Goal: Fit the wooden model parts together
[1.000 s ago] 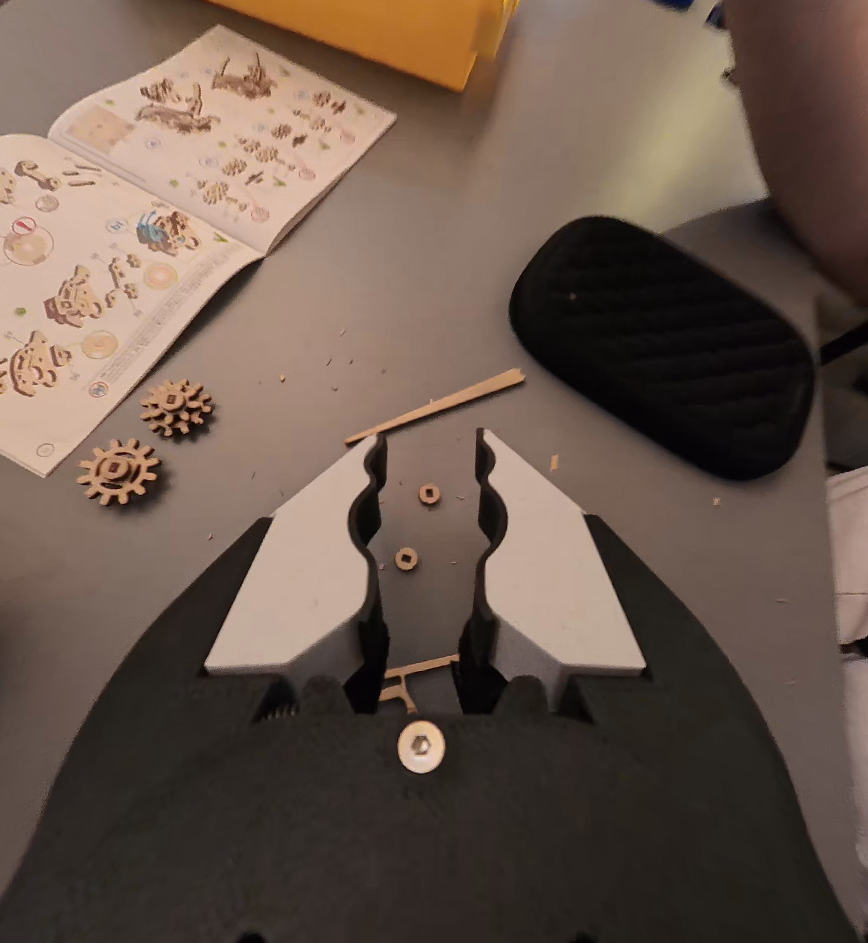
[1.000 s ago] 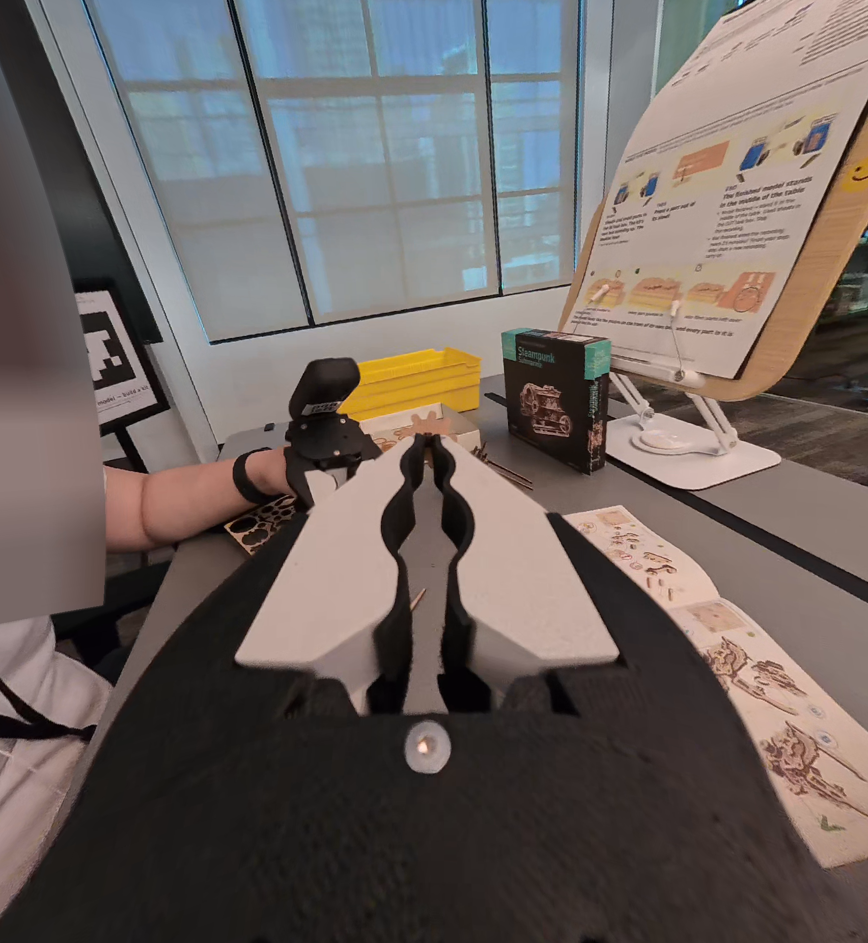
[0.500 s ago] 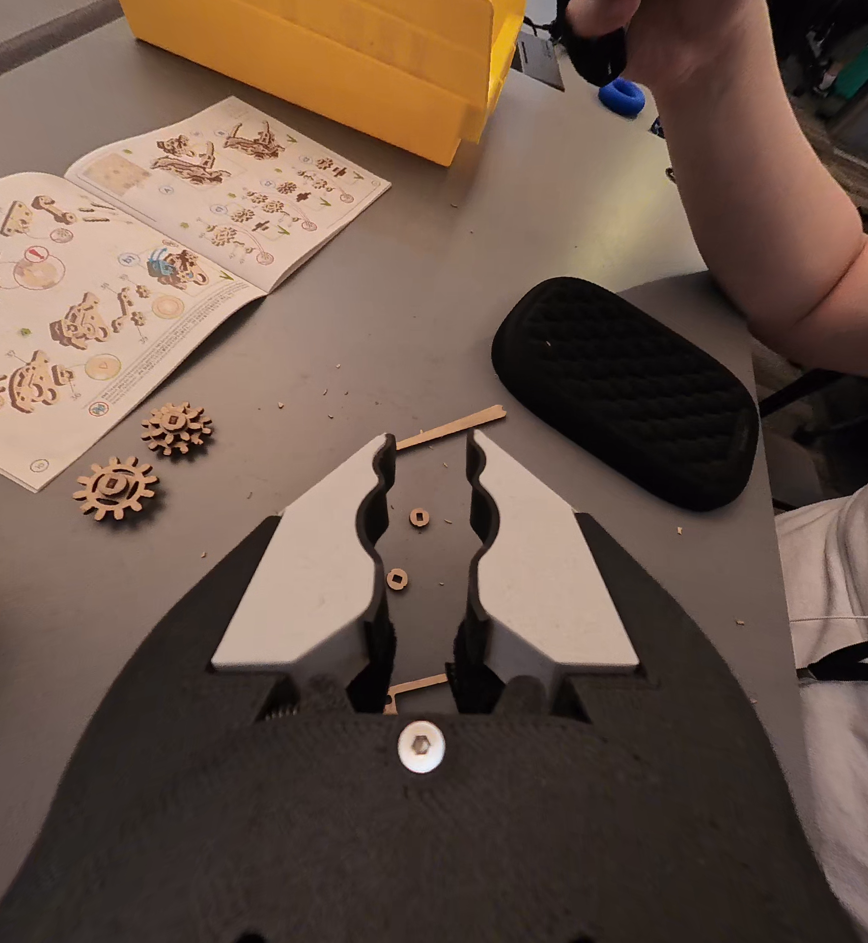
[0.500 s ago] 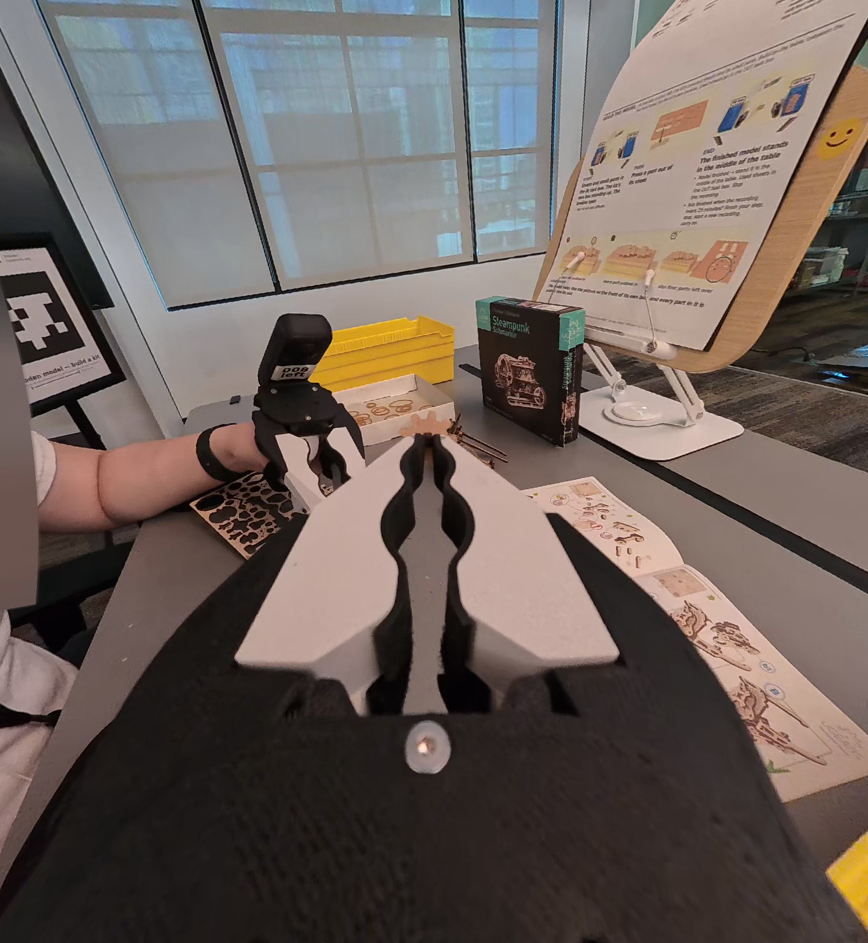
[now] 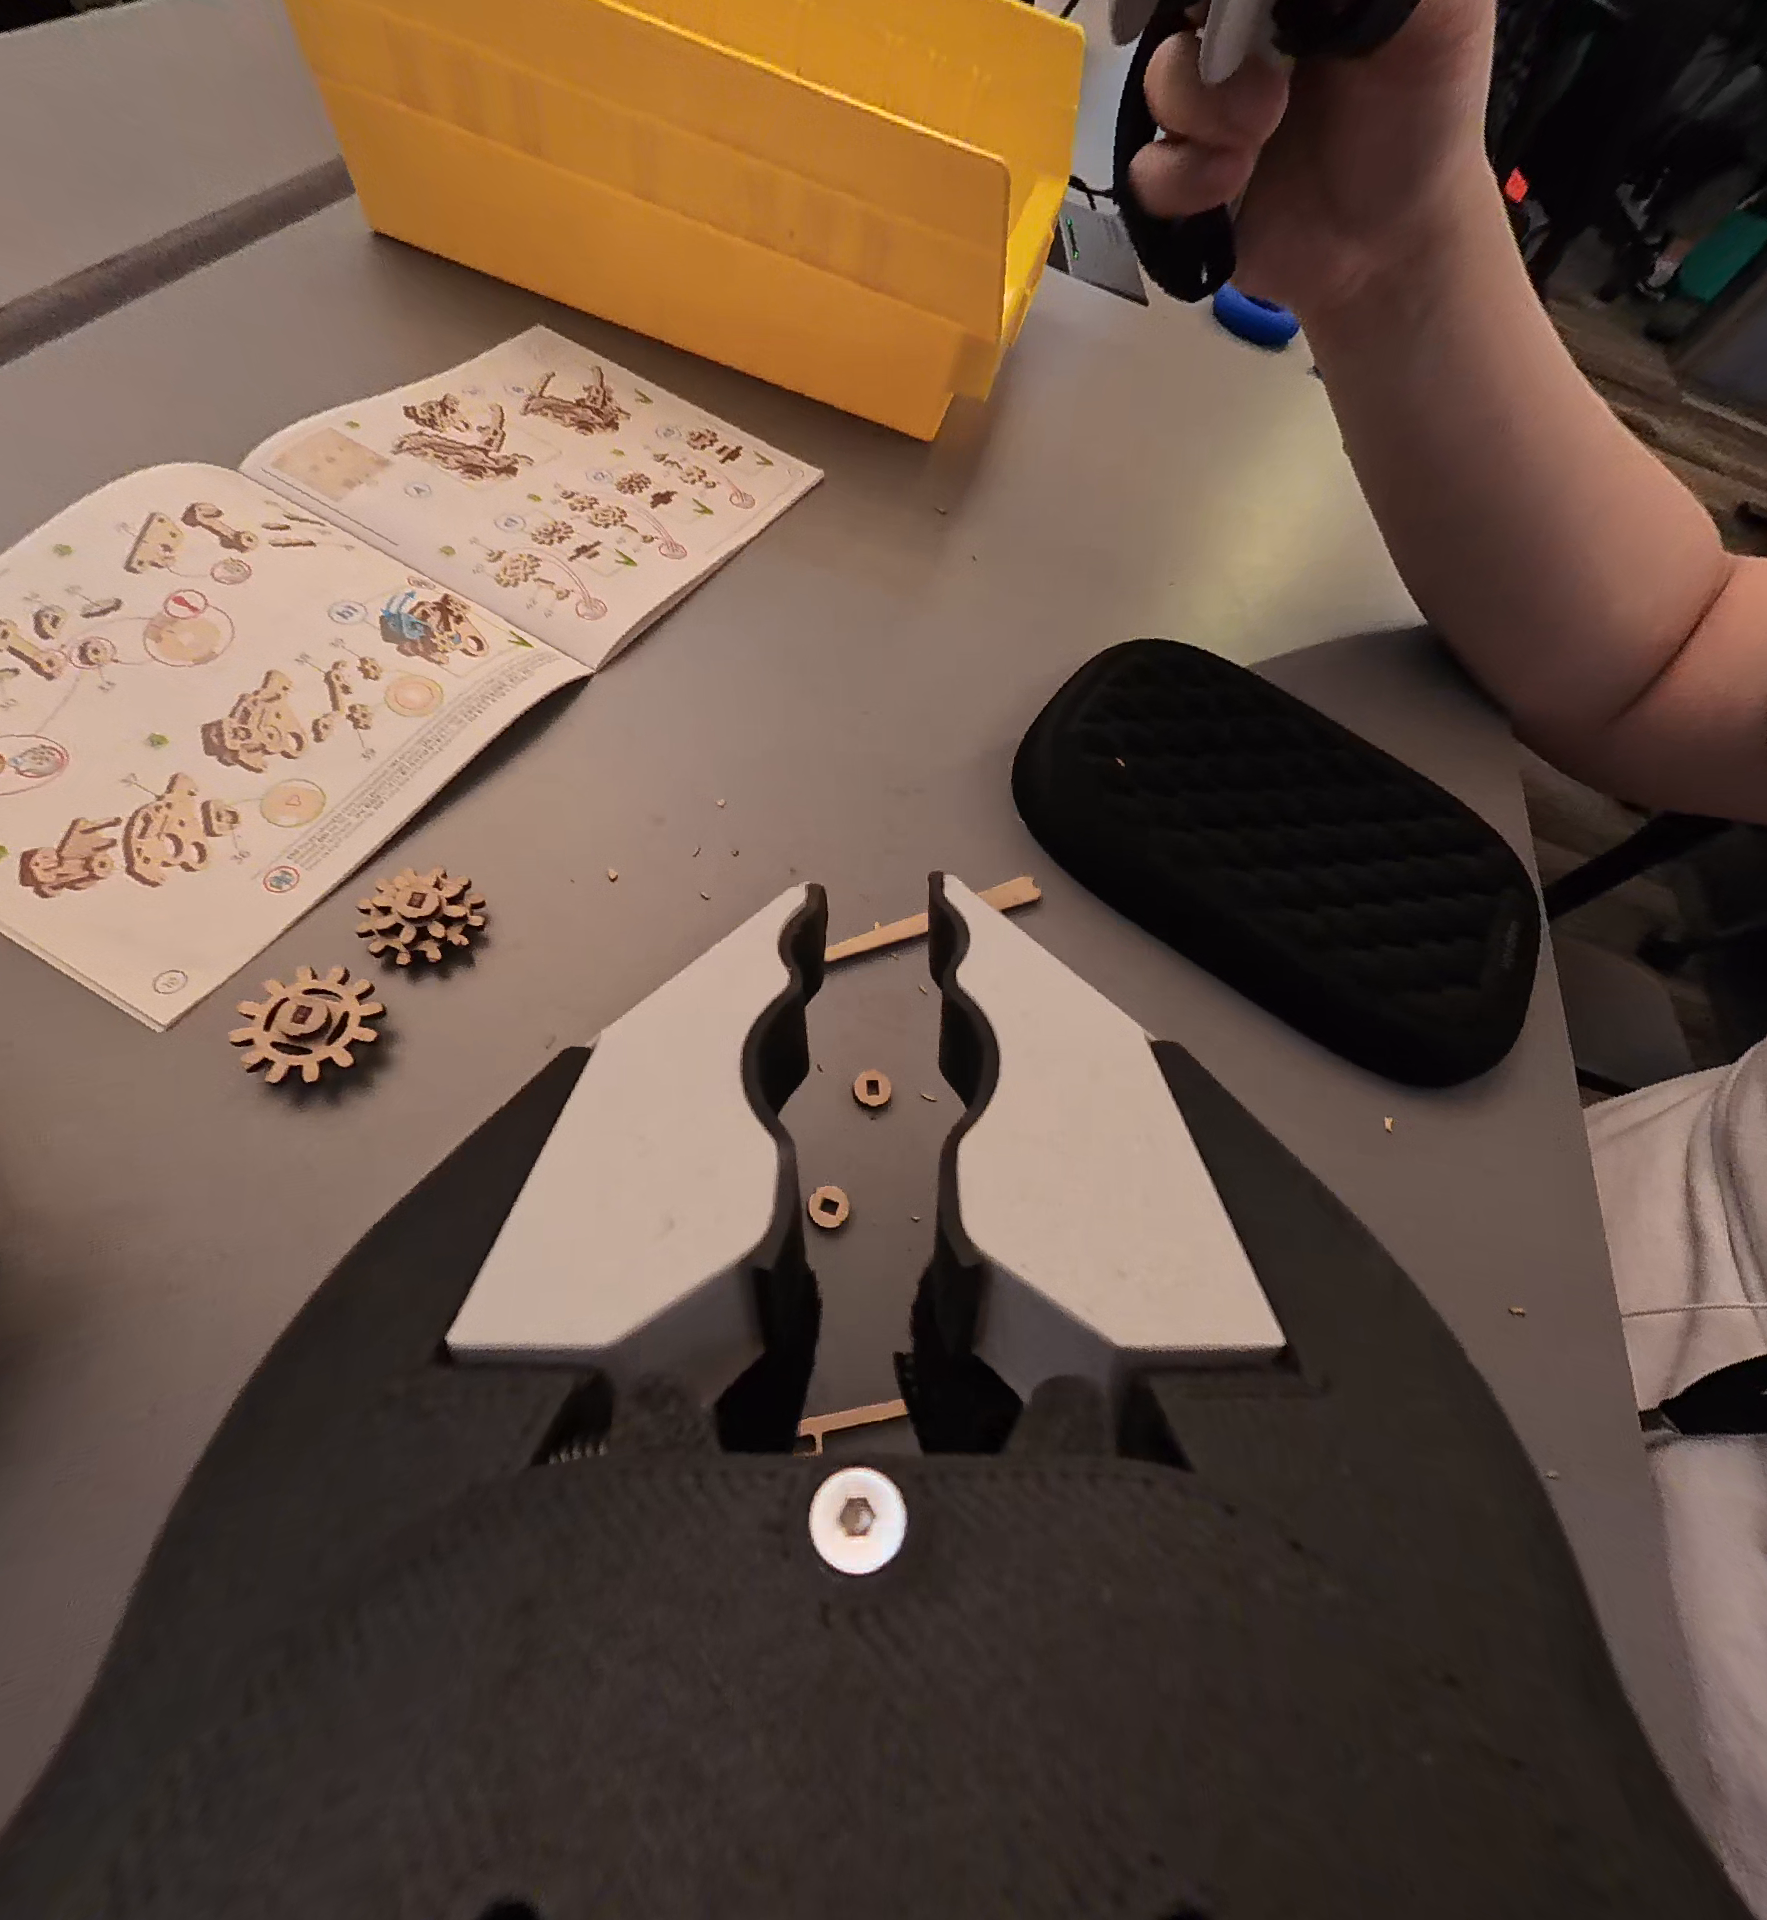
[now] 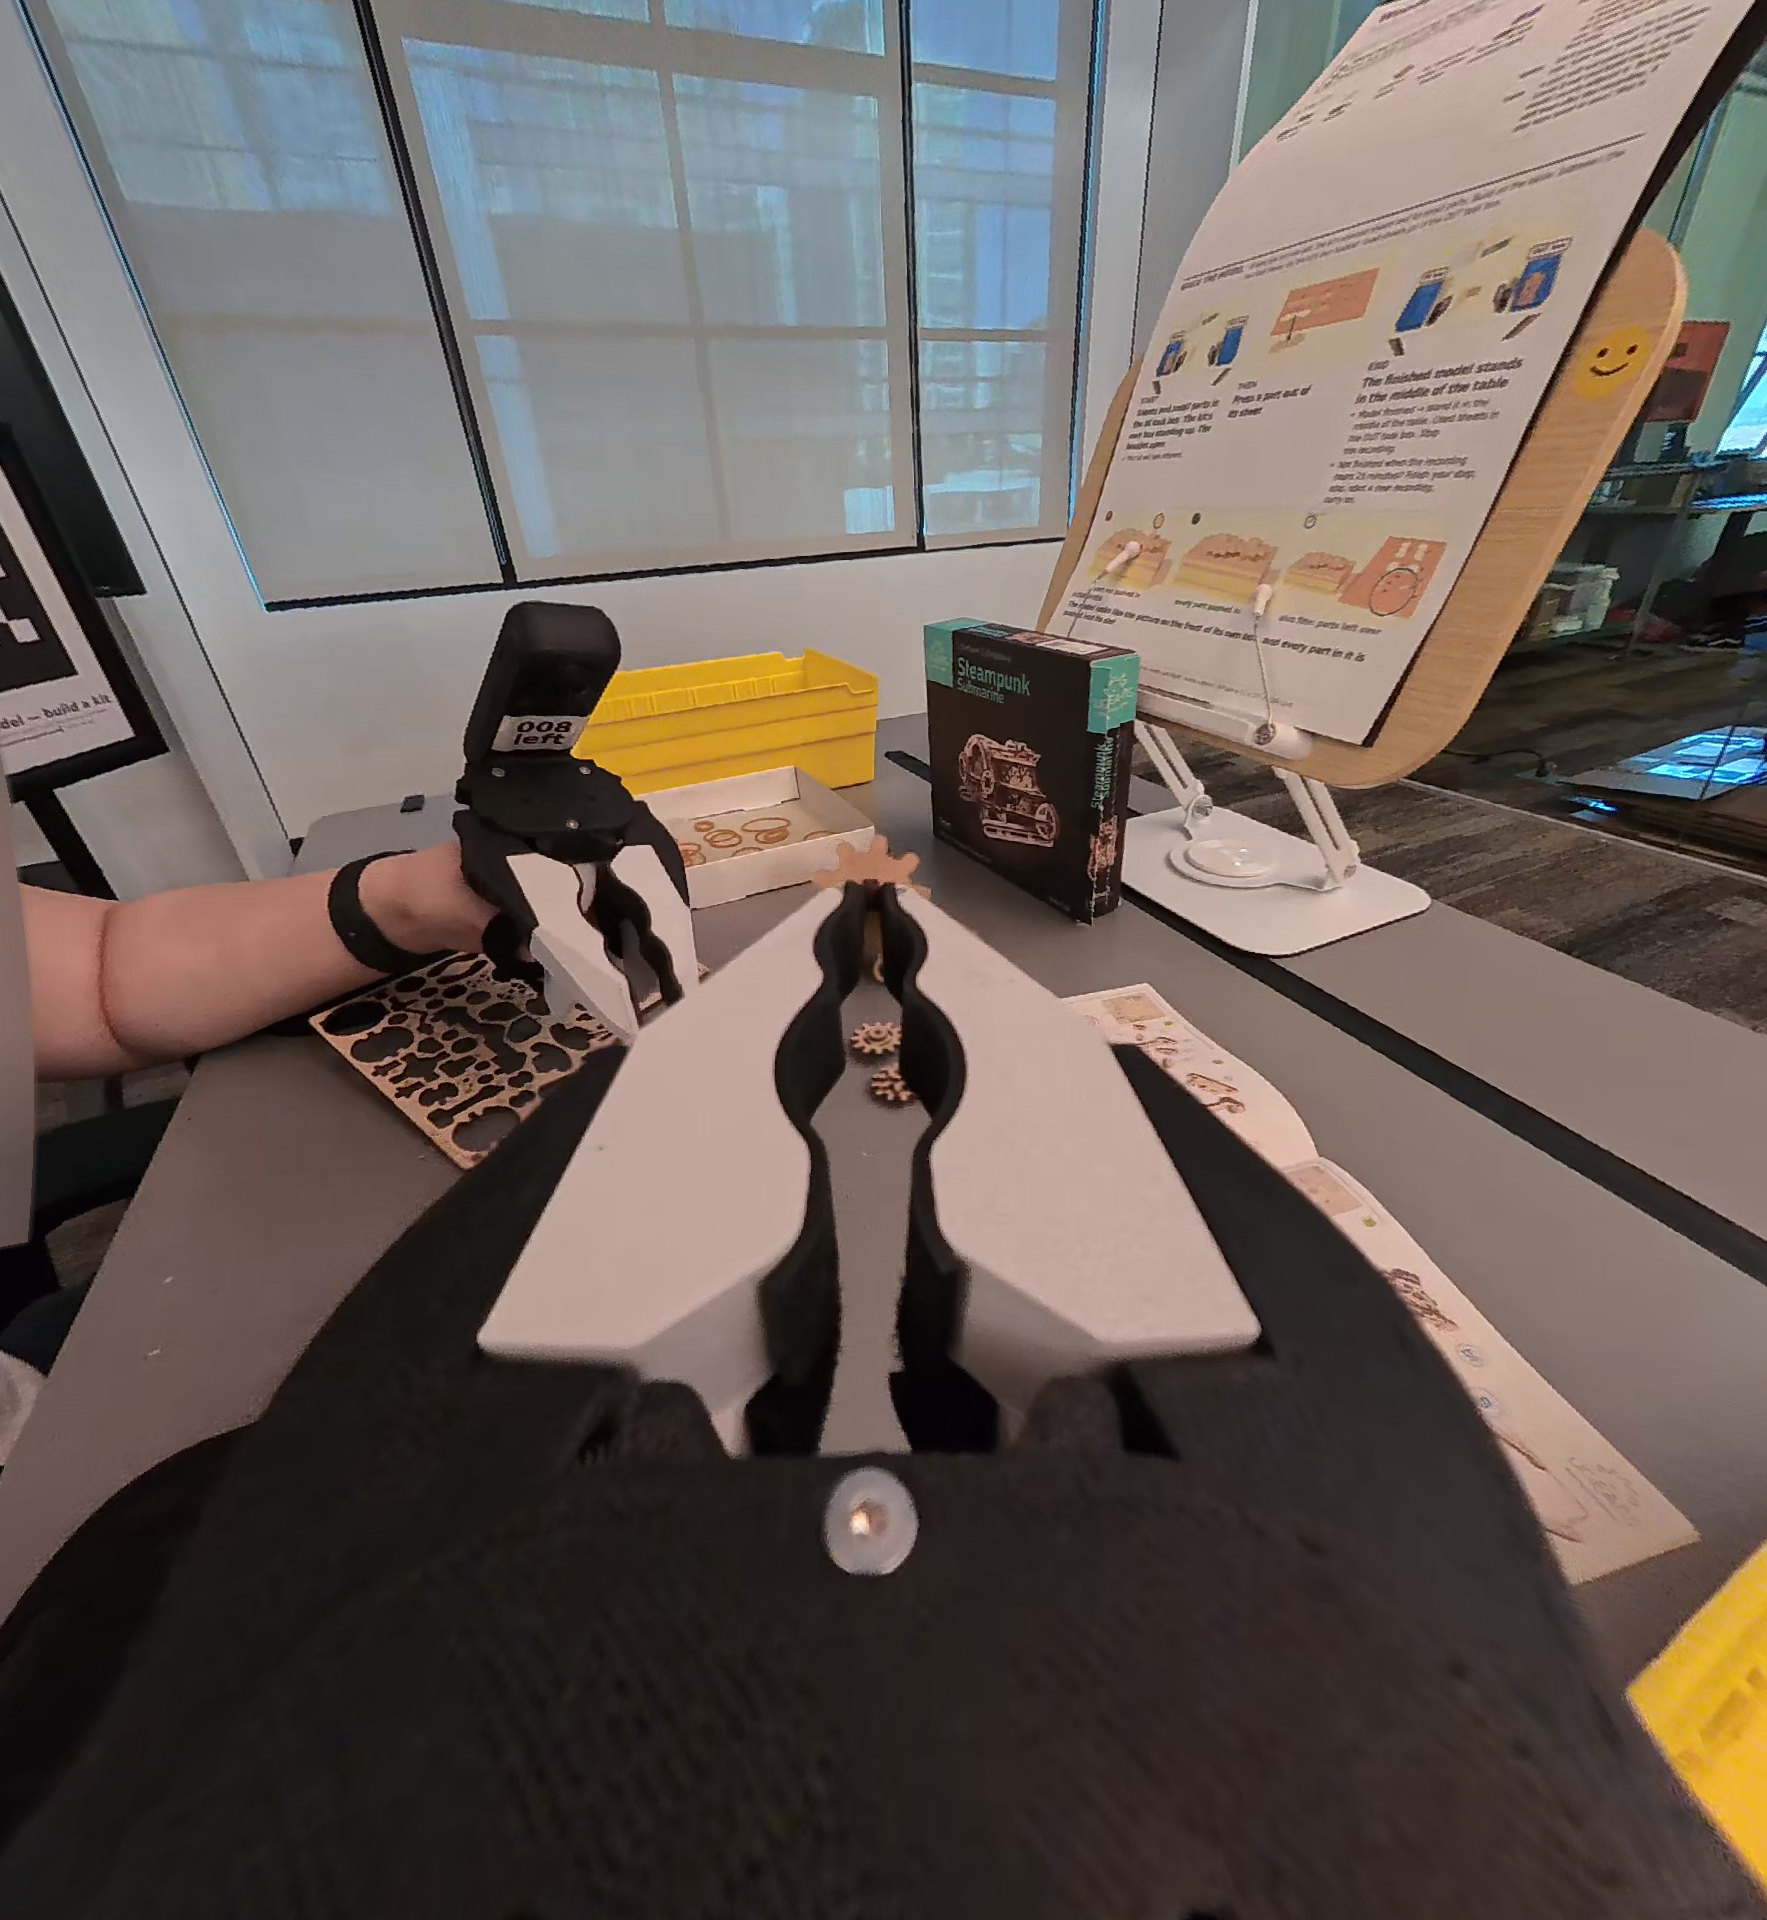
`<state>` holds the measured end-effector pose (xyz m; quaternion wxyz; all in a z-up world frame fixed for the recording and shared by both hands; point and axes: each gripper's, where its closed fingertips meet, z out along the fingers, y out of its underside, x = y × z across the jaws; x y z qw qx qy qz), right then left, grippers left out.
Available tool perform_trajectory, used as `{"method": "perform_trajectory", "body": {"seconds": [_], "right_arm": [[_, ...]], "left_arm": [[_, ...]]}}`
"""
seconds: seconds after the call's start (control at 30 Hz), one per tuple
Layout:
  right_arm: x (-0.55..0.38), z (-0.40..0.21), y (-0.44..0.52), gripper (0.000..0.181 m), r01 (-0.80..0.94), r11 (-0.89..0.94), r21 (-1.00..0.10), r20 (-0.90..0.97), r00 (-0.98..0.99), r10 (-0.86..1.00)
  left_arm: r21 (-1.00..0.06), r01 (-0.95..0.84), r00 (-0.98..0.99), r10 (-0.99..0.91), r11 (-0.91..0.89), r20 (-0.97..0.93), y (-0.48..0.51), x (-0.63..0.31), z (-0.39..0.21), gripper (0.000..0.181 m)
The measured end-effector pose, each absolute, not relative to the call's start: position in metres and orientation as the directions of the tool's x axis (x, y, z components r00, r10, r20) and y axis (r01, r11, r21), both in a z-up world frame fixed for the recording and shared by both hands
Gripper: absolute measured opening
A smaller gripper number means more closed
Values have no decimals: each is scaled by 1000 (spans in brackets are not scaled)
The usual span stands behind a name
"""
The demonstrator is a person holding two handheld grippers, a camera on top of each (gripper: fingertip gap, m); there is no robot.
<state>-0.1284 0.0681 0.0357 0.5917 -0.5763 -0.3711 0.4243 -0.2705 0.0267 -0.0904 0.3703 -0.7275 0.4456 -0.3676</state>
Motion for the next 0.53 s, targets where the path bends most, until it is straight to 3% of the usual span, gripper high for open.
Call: {"method": "perform_trajectory", "body": {"seconds": [0.53], "right_arm": [[-114,35,86,2,-59,65,-996,27,499,866]], "left_arm": [[-870,-395,336,-928,-295,162,27,-270,-92,15]]}}
